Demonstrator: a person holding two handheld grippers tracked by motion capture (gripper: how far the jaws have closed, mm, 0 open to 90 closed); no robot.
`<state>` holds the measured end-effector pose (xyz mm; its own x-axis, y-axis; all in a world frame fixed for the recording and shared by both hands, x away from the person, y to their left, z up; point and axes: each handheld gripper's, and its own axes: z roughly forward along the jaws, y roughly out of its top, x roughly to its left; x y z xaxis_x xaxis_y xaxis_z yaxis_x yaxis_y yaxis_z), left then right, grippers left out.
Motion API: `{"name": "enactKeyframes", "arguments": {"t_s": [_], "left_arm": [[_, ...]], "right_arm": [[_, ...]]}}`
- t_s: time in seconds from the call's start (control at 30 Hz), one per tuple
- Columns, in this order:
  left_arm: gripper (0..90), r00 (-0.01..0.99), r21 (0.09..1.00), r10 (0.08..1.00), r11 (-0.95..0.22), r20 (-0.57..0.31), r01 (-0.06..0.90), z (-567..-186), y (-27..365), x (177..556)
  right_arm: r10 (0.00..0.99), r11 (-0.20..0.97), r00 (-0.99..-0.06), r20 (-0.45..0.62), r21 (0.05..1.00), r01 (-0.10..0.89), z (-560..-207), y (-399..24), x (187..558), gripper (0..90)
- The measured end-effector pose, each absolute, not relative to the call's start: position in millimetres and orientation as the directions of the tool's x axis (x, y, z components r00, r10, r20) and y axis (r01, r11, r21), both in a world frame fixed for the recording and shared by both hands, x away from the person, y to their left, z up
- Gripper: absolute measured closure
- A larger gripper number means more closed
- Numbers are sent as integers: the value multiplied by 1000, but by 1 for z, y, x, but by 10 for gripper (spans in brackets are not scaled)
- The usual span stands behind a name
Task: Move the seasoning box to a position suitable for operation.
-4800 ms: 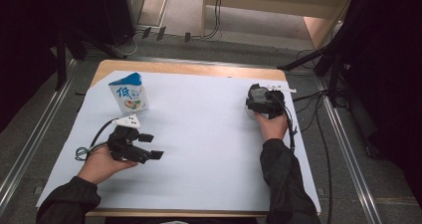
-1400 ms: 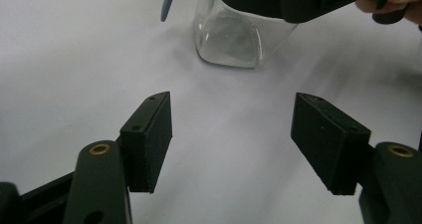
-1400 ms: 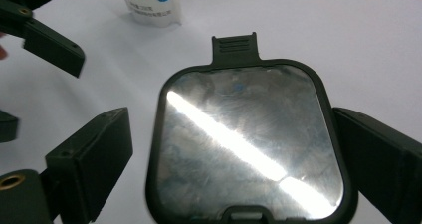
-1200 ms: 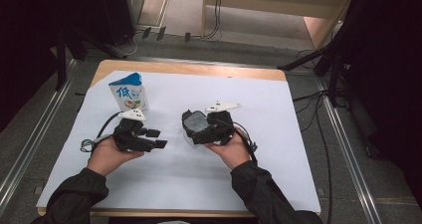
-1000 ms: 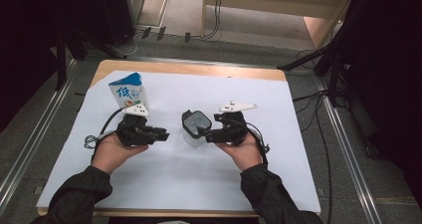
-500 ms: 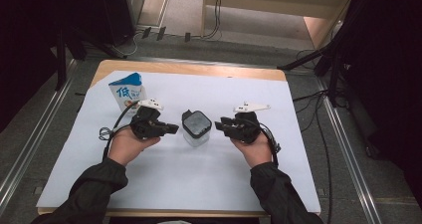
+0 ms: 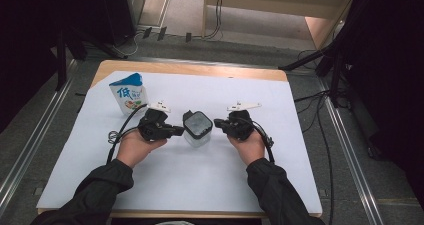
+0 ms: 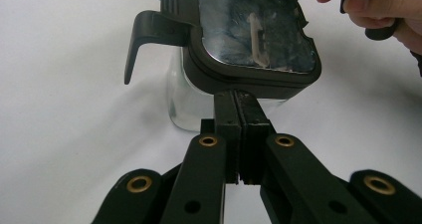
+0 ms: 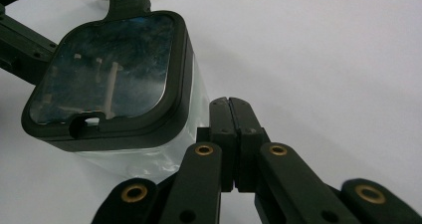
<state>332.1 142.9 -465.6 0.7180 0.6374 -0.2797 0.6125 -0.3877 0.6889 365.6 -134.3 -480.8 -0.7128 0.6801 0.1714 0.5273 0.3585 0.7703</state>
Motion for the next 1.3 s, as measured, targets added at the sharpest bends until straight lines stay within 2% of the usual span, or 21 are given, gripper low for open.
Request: {"name": "enactKeyframes", "arguments": {"t_s": [0.6,1.3], "left_arm": [[900,712,681,649,-394,-269,617,-467,146,334],[900,667,683,672,-323,-322,655,-471,163,349]], "right_arm": [[658,390,-736,159,764,514,-479,-123,355,900],[598,431,-781,182,748,505,-477,-109,330,900]]}}
